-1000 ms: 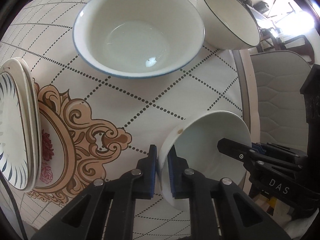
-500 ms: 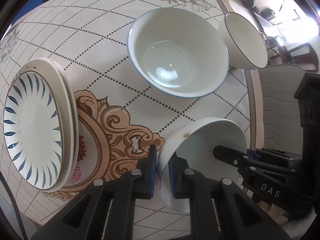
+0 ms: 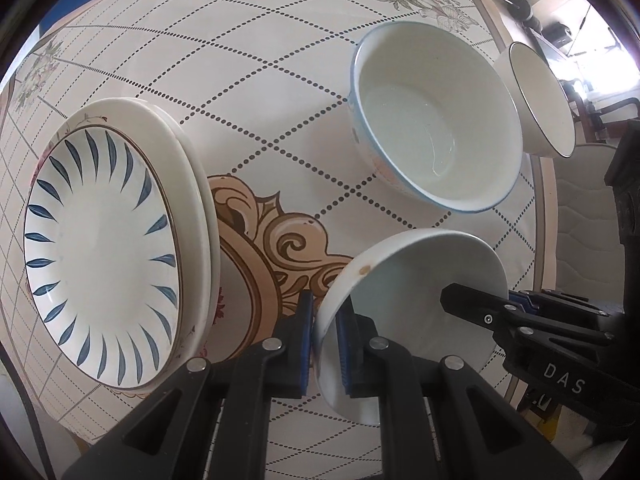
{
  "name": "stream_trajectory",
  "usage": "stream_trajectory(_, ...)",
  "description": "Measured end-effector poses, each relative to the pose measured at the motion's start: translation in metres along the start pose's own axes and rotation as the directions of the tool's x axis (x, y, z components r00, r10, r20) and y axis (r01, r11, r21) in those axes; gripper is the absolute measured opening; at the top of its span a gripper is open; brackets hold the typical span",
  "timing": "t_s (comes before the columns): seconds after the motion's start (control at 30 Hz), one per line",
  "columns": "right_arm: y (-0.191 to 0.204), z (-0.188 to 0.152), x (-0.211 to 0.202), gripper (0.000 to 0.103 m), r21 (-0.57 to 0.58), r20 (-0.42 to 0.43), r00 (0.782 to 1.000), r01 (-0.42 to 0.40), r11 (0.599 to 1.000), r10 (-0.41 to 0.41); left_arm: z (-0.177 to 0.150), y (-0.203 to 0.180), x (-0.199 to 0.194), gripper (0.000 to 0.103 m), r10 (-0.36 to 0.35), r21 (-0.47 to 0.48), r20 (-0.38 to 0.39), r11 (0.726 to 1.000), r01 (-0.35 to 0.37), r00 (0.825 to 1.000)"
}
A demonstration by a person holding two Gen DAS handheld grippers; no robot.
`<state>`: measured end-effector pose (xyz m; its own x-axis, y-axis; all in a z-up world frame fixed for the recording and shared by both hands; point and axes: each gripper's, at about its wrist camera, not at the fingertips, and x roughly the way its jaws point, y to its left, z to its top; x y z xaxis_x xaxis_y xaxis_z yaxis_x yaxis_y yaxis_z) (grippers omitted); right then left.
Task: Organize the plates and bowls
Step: 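Carry the small white bowl beside the plate stack and open both grippers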
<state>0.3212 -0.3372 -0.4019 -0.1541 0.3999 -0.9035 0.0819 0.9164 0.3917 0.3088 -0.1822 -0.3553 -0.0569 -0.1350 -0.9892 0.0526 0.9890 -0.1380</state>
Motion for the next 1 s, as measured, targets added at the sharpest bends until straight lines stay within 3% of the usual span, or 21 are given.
stream_trajectory(0.7,0.01,0.005,0.011,0.019,0.0,-0.023,0.998,0.051,0.999,-0.051,0.019,0.013,0.02,0.009,-0.005,-0.023,-0.04,1.0,0.004,0.999)
stream_trajectory(1.0,0.004,0.005,0.004,0.019,0.035,-0.035,0.999,0.032,0.999,-0.03,0.019,0.033,0.019,0.014,-0.031,-0.072,-0.068,0.997,0.026,0.997)
